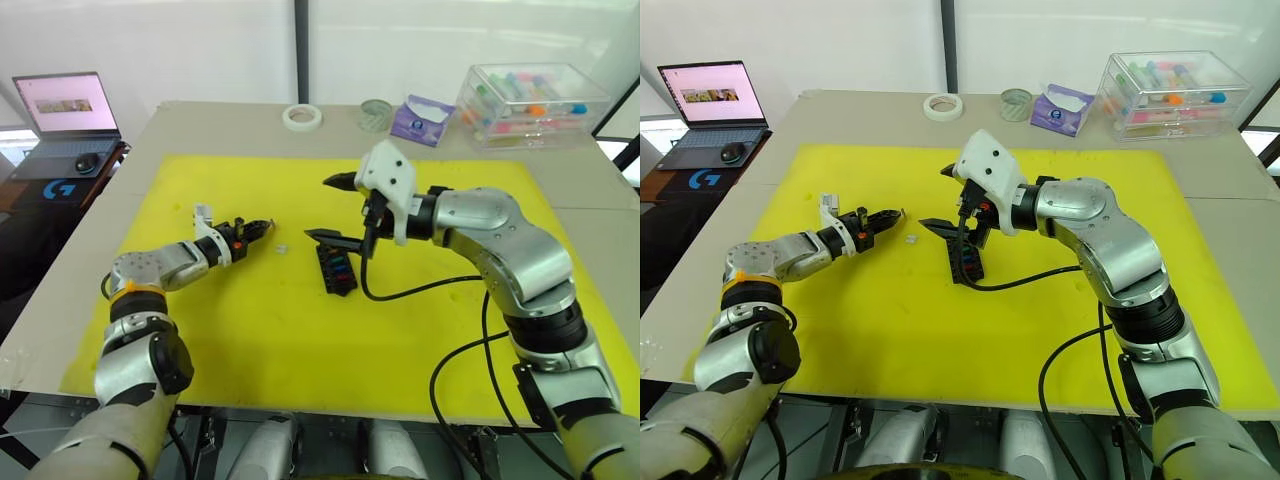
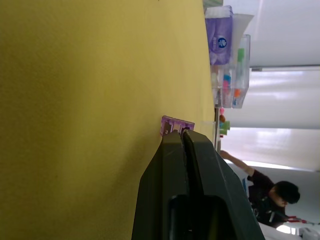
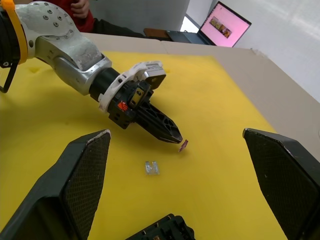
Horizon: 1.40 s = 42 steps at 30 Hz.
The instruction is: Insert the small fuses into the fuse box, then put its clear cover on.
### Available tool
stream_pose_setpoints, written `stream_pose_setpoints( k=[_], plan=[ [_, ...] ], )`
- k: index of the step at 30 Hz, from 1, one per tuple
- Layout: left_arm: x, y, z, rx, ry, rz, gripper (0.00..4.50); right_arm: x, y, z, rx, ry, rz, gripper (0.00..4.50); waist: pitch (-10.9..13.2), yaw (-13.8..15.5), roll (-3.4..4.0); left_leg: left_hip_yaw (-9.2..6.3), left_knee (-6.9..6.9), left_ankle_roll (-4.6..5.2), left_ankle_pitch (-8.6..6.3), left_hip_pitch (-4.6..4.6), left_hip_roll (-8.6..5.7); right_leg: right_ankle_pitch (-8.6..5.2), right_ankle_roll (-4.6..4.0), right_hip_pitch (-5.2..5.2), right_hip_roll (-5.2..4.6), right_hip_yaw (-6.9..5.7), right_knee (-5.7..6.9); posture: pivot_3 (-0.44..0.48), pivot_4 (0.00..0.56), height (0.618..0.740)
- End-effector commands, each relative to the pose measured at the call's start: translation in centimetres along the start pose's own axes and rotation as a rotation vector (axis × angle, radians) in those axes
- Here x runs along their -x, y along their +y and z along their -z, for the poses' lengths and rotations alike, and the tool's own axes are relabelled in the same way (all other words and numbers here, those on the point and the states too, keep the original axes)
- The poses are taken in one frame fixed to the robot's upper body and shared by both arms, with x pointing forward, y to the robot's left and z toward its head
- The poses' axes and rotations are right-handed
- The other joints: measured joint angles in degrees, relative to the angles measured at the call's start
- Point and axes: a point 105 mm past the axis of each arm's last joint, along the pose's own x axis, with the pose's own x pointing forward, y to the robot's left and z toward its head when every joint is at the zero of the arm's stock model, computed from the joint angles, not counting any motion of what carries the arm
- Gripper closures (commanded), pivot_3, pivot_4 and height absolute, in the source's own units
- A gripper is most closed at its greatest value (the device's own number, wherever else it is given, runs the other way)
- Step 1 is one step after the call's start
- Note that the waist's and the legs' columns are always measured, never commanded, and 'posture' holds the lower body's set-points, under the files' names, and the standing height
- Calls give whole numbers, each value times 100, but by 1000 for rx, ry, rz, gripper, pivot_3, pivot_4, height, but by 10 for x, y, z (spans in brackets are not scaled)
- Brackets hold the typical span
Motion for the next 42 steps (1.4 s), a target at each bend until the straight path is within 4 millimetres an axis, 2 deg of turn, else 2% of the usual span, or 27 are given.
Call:
stream_pose_setpoints(
  k=[1, 15, 23, 26, 29, 36, 42],
  plan=[
    [1, 31, 20, 75, 50, -84, 4471, 5, -2, -18, 55, -51, 20, 0, 0, -4, 0, 0, 0, 0, 0, 0, 0, 0, 0, 0, 0, 0, 0, 0, 150, 740],
    [18, 33, 16, 13, 39, -105, 4471, 4, 0, -18, 54, -52, 10, 0, -4, -142, 5, 0, -12, 0, 0, 2, 6, 0, 0, -7, 4, 1, 0, 0, 150, 740],
    [20, 35, 19, -42, 32, -113, 4471, 4, 0, -18, 56, -50, 7, 0, -4, -157, 5, 3, -18, 0, 0, 2, 6, 0, 0, -15, 6, 5, 0, 0, 150, 740],
    [20, 37, 18, -29, 16, -117, 3910, 4, 0, -17, 55, -47, 6, 0, -4, -159, 5, 4, -19, 0, 0, 2, 6, 0, 0, -18, 6, 7, 0, 0, 150, 740],
    [20, 37, 16, -17, 0, -113, 2914, 4, 1, -16, 54, -42, 2, 0, -4, -148, 5, 4, -20, 0, 0, 2, 6, 0, 0, -20, 7, 9, 0, 0, 150, 740],
    [25, 35, 15, 6, -10, -97, 2914, 5, 0, -16, 55, -38, 3, 0, -4, -155, 4, 4, -19, 0, 0, 2, 6, 0, 0, -20, 7, 9, 0, 0, 150, 740],
    [25, 38, 11, 98, -65, -83, 2914, 3, 0, -16, 52, -41, -1, 0, -4, -158, 4, 5, -21, 0, 0, 2, 6, 0, 0, -26, 9, 13, 0, 0, 150, 740]
  ],
)
